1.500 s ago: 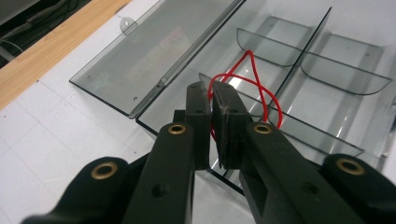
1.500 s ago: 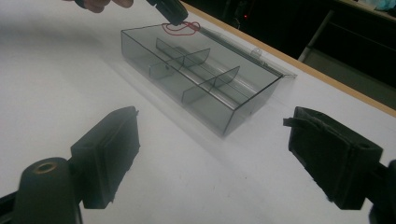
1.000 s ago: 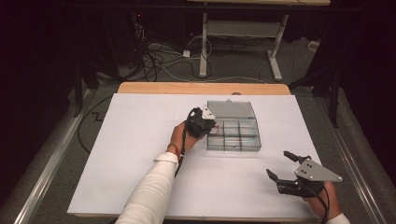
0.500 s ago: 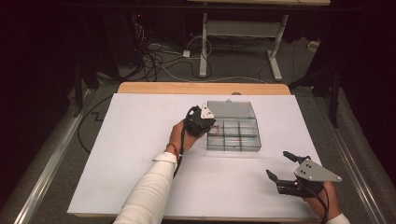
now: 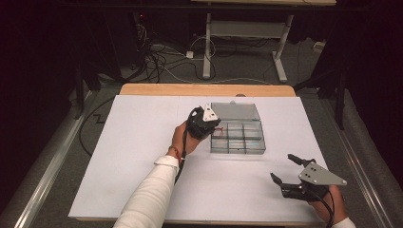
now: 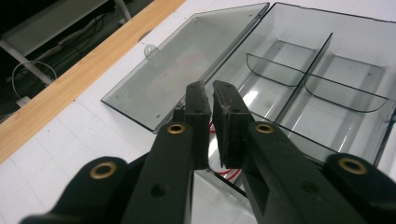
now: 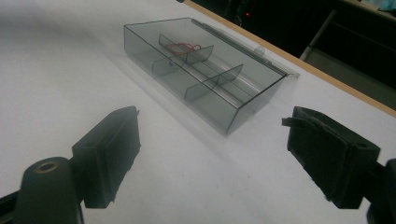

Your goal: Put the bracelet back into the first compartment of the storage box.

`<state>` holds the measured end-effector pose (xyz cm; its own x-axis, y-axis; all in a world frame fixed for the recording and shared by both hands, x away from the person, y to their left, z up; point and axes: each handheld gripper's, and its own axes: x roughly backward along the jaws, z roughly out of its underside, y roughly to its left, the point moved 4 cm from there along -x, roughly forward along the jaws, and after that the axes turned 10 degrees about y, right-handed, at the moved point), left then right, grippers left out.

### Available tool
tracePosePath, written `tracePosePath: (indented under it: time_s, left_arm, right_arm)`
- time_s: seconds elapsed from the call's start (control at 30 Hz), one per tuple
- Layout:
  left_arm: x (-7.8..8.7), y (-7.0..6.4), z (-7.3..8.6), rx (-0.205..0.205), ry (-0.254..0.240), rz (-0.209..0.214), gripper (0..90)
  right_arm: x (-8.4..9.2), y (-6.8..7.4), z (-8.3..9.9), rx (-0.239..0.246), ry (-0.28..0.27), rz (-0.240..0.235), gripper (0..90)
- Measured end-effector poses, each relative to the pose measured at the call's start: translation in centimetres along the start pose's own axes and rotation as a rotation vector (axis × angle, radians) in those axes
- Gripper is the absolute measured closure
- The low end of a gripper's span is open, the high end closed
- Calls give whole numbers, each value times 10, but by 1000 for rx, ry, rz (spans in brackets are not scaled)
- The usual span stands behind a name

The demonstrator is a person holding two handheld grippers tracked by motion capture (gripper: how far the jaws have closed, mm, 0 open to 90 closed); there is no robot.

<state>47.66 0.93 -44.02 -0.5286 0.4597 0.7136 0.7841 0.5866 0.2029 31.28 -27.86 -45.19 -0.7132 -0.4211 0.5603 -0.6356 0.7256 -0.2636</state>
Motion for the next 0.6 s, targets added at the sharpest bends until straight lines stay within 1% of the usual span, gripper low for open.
tracePosePath:
  time_s: [0.2,0.23,0.33,0.37,0.4,0.43,0.47,0.53,0.57,0.6]
  left_arm:
    - [5,-1,-1,-3,-19,4,795]
    - [7,-1,-1,-7,-20,1,768]
    - [10,-1,-1,-12,-31,6,765]
    - [11,-2,0,-13,-37,12,741]
    - [11,-2,0,-13,-41,16,741]
    - [12,-1,0,-17,-40,15,694]
    - [13,-1,0,-20,-37,15,694]
    - [14,-1,0,-22,-35,13,645]
    - [15,-1,0,-23,-34,13,577]
    - [16,-1,0,-28,-29,5,547]
  right_arm:
    - [0,1,0,4,5,0,181]
    - [0,1,0,4,5,0,181]
    - [0,1,0,3,4,-1,180]
    - [0,1,0,6,7,2,180]
    - [0,1,0,6,7,2,180]
    - [-1,1,0,7,6,0,181]
    - [-1,1,0,7,6,0,181]
    - [-1,2,0,11,6,-2,181]
    - [-1,2,0,12,9,-3,181]
    - [-1,2,0,13,9,-2,181]
